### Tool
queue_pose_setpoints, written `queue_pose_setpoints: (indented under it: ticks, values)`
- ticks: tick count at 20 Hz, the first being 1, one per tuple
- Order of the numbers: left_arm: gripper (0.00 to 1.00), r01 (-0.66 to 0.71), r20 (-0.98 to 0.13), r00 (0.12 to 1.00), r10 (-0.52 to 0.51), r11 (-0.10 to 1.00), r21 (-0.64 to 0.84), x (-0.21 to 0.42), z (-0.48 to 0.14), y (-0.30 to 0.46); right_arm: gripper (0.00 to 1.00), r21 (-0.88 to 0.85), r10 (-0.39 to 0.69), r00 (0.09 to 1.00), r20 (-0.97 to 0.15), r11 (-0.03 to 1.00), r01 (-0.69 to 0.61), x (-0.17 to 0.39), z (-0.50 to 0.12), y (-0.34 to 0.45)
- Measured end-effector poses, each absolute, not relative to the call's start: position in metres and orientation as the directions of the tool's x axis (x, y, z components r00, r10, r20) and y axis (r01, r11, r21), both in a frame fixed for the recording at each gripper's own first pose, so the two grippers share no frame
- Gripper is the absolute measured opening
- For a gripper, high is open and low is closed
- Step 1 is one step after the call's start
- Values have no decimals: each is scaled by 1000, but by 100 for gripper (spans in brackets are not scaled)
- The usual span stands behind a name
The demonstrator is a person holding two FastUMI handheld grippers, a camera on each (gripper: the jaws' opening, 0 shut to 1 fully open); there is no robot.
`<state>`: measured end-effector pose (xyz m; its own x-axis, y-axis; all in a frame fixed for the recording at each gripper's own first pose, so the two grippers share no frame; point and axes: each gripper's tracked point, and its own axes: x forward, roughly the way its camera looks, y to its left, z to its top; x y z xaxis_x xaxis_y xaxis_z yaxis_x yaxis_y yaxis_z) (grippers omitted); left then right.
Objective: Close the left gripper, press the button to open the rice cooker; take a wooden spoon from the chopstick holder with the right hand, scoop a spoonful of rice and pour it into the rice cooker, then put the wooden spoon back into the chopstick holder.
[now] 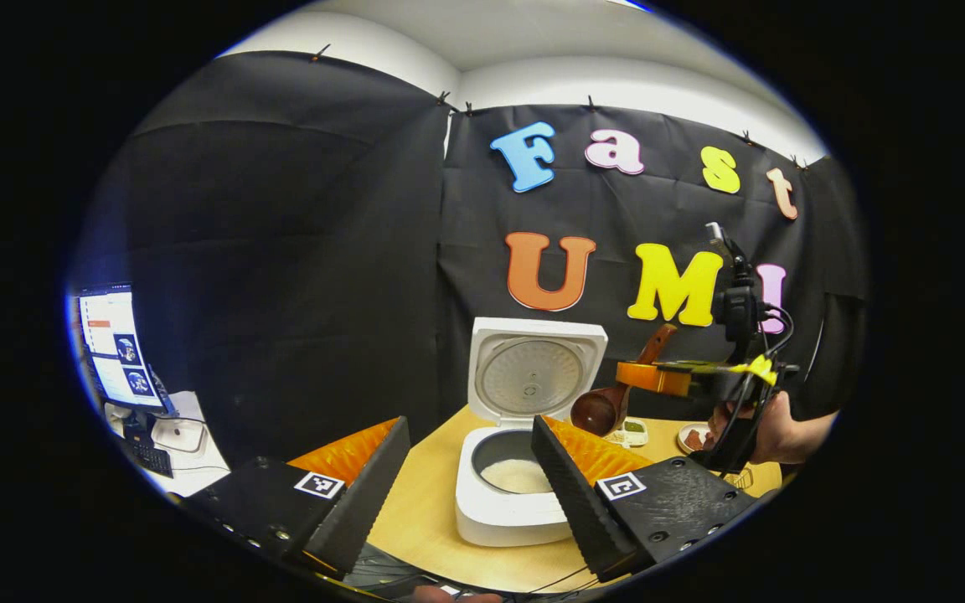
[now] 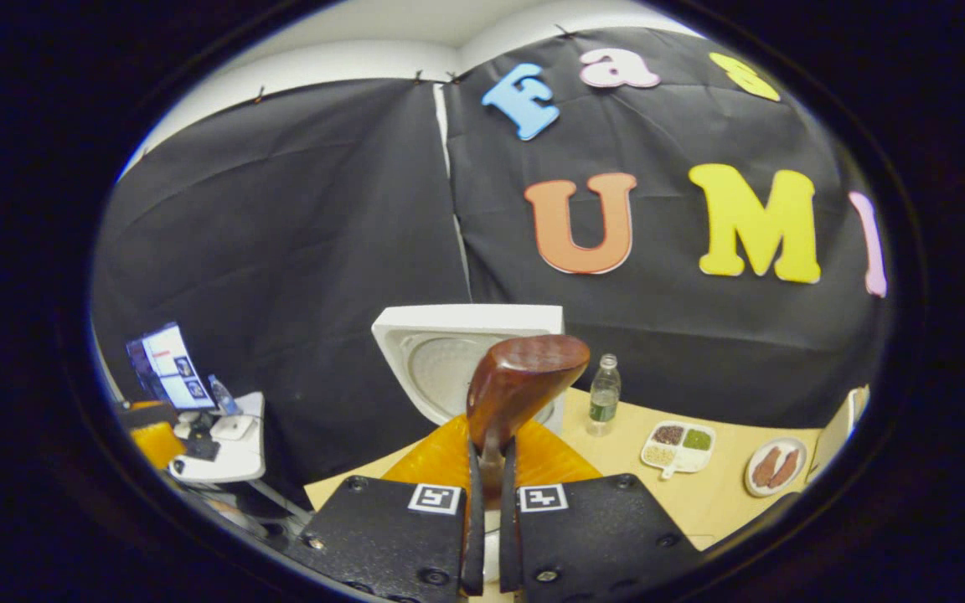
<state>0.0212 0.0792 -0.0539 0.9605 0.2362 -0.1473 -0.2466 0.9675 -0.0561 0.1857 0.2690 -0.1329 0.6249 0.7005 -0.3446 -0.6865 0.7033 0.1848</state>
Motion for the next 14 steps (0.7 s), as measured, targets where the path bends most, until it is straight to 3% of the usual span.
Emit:
queue_pose_setpoints:
  ticks: [6,14]
  values:
    - [94,-138,-136,982,129,989,-52,43,-55,41,12,356,585,739,-335,804,-476,190,-110,155]
    - [94,7,-142,990,-21,995,-100,74,-63,-15,12,334,258,881,-397,935,-124,195,-129,-34]
